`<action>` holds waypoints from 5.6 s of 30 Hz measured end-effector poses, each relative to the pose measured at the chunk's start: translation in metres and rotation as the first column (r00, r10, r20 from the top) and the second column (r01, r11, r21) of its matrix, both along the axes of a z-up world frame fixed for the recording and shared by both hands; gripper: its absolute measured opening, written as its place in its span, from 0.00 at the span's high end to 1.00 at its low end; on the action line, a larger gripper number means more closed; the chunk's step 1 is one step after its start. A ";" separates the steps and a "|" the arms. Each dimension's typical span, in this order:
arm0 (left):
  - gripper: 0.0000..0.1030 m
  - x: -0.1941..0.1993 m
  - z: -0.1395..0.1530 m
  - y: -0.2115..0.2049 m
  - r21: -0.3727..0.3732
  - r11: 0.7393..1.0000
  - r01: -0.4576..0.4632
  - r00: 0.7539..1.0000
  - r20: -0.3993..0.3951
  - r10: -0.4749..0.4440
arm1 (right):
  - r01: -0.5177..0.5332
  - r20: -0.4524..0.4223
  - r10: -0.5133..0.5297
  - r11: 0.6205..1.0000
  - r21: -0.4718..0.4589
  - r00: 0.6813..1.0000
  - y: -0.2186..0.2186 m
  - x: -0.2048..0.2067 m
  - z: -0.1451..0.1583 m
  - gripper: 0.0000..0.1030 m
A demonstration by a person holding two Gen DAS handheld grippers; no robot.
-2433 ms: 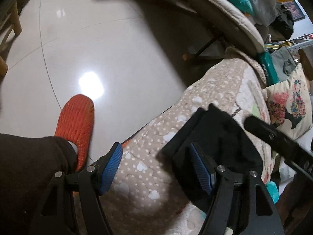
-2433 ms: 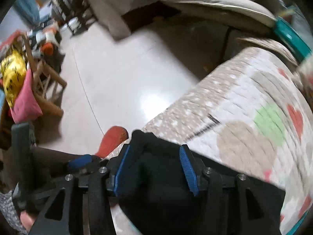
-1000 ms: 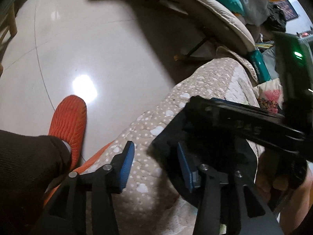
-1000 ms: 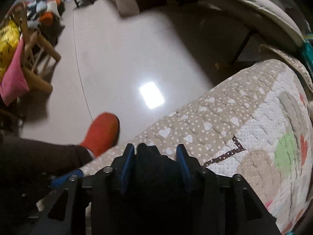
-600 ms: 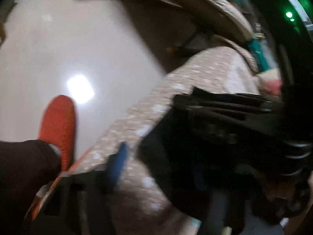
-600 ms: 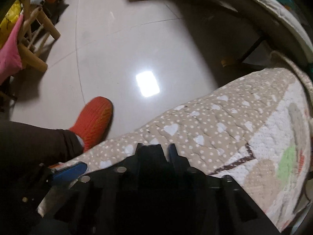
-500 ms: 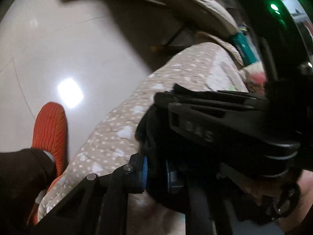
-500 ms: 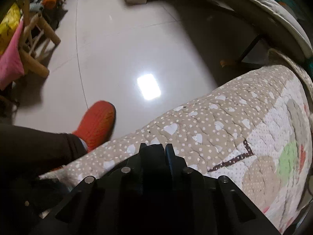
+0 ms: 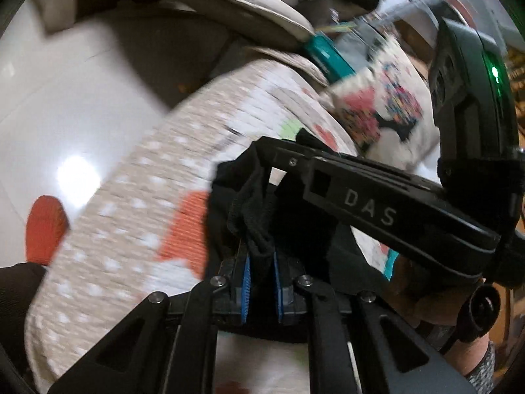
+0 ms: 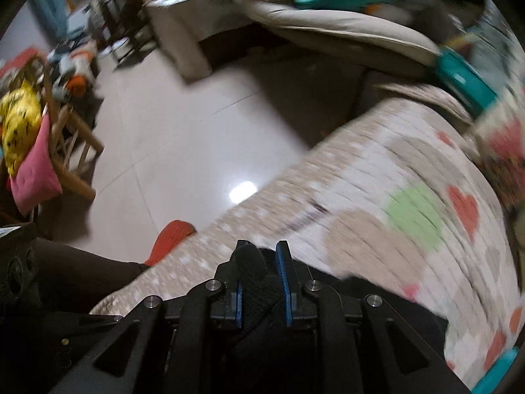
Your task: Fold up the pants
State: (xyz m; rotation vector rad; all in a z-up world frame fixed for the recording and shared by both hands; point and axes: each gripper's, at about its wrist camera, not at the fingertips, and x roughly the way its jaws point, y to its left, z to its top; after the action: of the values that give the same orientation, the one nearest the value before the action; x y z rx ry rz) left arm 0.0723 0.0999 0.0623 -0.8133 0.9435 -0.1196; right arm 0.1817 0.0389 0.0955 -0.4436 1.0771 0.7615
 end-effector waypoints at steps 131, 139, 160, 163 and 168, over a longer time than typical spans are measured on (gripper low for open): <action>0.57 0.039 -0.042 -0.021 0.272 0.950 0.150 0.983 -0.148 -0.113 | 0.742 -0.210 -0.711 0.647 0.178 0.671 -0.223 -0.055 -0.060 0.95; 0.57 0.025 -0.029 0.011 0.170 0.985 -0.006 0.996 -0.092 0.022 | 0.670 -0.189 -0.646 0.680 0.297 0.740 -0.208 -0.044 -0.021 0.94; 0.55 0.030 -0.045 -0.007 0.229 0.972 0.045 0.987 -0.162 -0.008 | 0.522 -0.039 -0.527 0.823 0.226 0.849 -0.102 0.052 0.003 0.87; 0.54 0.030 -0.044 -0.007 0.224 0.974 0.045 0.987 -0.163 -0.008 | 0.589 0.003 -0.614 0.758 0.280 0.789 -0.168 0.011 0.019 0.52; 0.54 0.031 -0.033 -0.018 0.204 0.974 0.101 0.988 -0.133 -0.075 | 0.777 -0.122 -0.800 0.516 0.360 0.588 -0.295 -0.081 0.008 0.46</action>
State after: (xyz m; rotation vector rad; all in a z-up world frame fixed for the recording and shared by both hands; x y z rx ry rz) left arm 0.1033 0.0816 0.0295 -0.5884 1.0911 -0.0451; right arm 0.1008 -0.2563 0.1038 0.3820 0.9054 0.0965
